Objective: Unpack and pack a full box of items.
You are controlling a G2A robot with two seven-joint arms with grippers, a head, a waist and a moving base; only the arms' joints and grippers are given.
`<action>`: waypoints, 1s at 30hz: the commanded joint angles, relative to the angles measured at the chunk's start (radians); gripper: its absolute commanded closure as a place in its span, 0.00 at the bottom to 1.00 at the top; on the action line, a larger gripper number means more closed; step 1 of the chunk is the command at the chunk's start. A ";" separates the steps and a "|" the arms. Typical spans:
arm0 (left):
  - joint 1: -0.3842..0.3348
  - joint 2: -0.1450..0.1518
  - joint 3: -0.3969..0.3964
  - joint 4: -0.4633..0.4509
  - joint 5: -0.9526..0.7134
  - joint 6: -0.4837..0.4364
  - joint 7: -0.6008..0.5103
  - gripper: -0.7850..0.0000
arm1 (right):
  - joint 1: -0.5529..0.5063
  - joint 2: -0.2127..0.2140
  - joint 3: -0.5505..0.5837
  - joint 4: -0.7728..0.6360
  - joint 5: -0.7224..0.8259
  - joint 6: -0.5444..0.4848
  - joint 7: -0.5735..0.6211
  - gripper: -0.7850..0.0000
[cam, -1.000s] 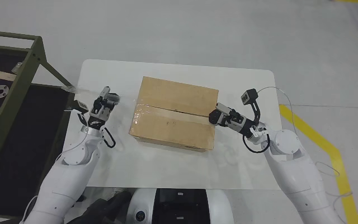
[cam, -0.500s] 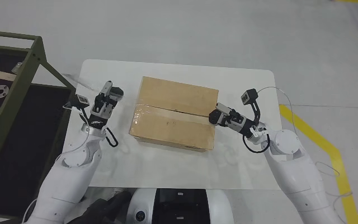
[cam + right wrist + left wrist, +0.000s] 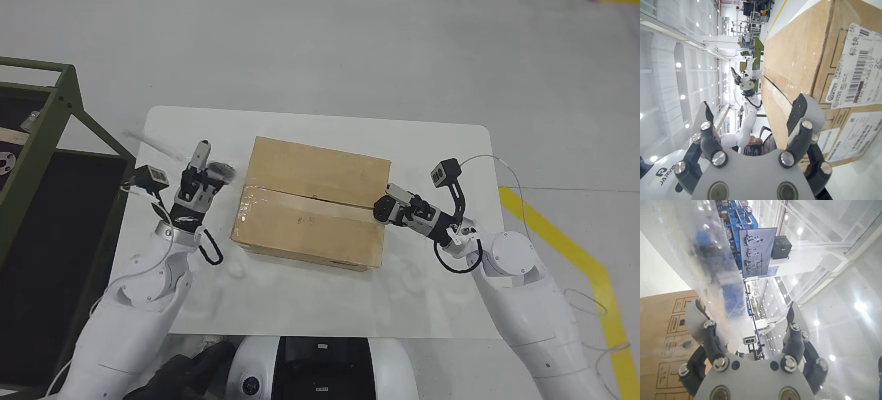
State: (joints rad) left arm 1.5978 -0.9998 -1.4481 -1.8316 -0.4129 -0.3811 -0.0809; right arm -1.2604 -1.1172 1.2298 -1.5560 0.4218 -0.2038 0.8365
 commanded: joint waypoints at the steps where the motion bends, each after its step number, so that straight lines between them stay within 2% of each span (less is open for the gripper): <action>1: 0.001 -0.003 0.005 -0.020 0.010 0.020 0.008 0.06 | 0.000 0.000 0.000 0.000 0.000 0.000 0.000 0.00; 4: -0.005 -0.008 0.014 -0.047 0.026 0.052 0.019 0.02 | 0.000 0.000 0.000 0.000 0.000 0.000 0.000 0.00; 8: -0.022 -0.016 0.040 -0.074 0.057 0.084 0.027 0.02 | 0.000 0.000 0.000 0.000 0.000 0.000 0.000 0.00; 15: -0.073 -0.035 0.122 -0.063 0.137 0.120 0.047 0.02 | 0.000 0.000 0.000 0.000 0.000 0.000 0.000 0.00; 30: -0.137 -0.067 0.240 -0.034 0.294 0.100 0.019 0.00 | 0.000 0.000 0.000 0.000 0.000 0.000 0.000 0.00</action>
State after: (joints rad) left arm 1.4620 -1.0652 -1.2135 -1.8641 -0.1293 -0.2757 -0.0597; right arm -1.2604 -1.1172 1.2298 -1.5560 0.4218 -0.2038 0.8365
